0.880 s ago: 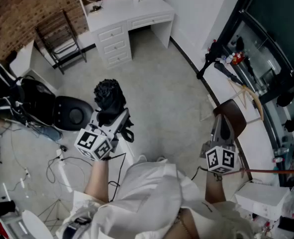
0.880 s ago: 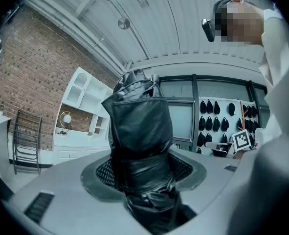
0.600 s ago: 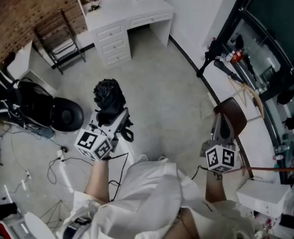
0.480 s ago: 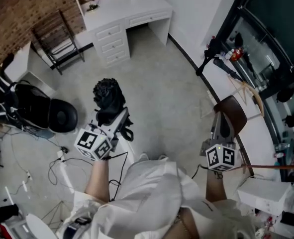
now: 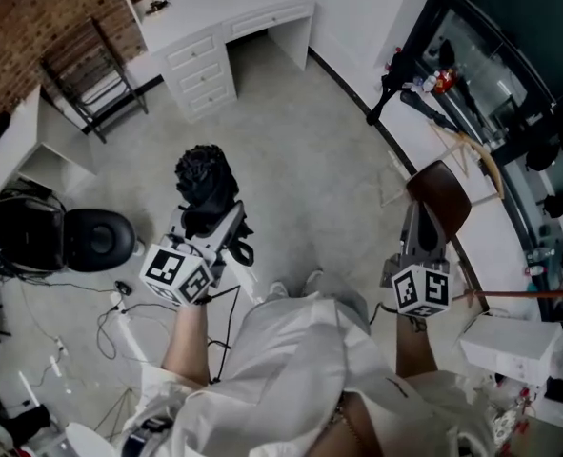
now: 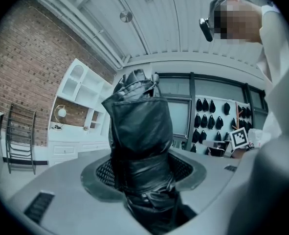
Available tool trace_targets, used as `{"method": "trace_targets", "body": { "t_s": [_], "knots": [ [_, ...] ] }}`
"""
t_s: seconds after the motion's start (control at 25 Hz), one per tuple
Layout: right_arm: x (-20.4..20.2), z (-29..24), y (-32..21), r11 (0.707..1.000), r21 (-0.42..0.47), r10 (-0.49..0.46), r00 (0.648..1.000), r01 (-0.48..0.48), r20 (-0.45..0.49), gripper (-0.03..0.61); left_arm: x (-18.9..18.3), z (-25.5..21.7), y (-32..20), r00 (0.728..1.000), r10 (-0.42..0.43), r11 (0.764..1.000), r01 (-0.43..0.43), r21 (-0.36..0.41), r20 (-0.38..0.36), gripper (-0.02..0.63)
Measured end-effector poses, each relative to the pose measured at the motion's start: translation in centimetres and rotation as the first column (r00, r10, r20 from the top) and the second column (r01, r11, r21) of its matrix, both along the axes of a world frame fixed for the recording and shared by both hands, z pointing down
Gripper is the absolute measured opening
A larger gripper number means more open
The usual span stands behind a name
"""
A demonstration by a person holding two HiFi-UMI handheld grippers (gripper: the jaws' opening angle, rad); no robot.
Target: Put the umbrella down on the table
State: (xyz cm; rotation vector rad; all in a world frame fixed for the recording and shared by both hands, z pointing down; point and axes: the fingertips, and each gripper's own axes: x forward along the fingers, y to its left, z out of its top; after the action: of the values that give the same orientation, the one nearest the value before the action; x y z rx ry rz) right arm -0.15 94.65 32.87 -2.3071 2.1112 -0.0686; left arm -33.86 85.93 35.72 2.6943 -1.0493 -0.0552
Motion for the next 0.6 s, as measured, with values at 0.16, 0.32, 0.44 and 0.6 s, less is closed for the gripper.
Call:
{"method": "trace_targets", "body": {
  "t_s": [0.16, 0.32, 0.44, 0.6],
  "knots": [
    [0.3, -0.6, -0.7, 1.000, 0.002, 0.015, 1.000, -0.015, -0.016, 0.018, 0.4, 0.0, -1.2, 1.000, 0.018, 1.000, -0.018, -0.008, -0.010, 0.267],
    [1.3, -0.4, -2.4, 1.000, -0.004, 0.022, 1.000, -0.022, -0.016, 0.018, 1.6, 0.1, -2.9, 0.999, 0.030, 0.999, -0.030, -0.018, -0.012, 0.267],
    [2.2, -0.2, -3.8, 1.000, -0.001, 0.021, 1.000, -0.021, -0.004, 0.018, 2.9, -0.2, -4.2, 0.999, 0.035, 0.999, -0.036, -0.011, -0.008, 0.267],
    [3.4, 0.8, -7.4, 1.000, -0.013, 0.007, 1.000, -0.007, 0.015, 0.018, 4.6, -0.2, -7.2, 1.000, 0.030, 0.999, -0.030, -0.010, 0.000, 0.267]
  ]
}}
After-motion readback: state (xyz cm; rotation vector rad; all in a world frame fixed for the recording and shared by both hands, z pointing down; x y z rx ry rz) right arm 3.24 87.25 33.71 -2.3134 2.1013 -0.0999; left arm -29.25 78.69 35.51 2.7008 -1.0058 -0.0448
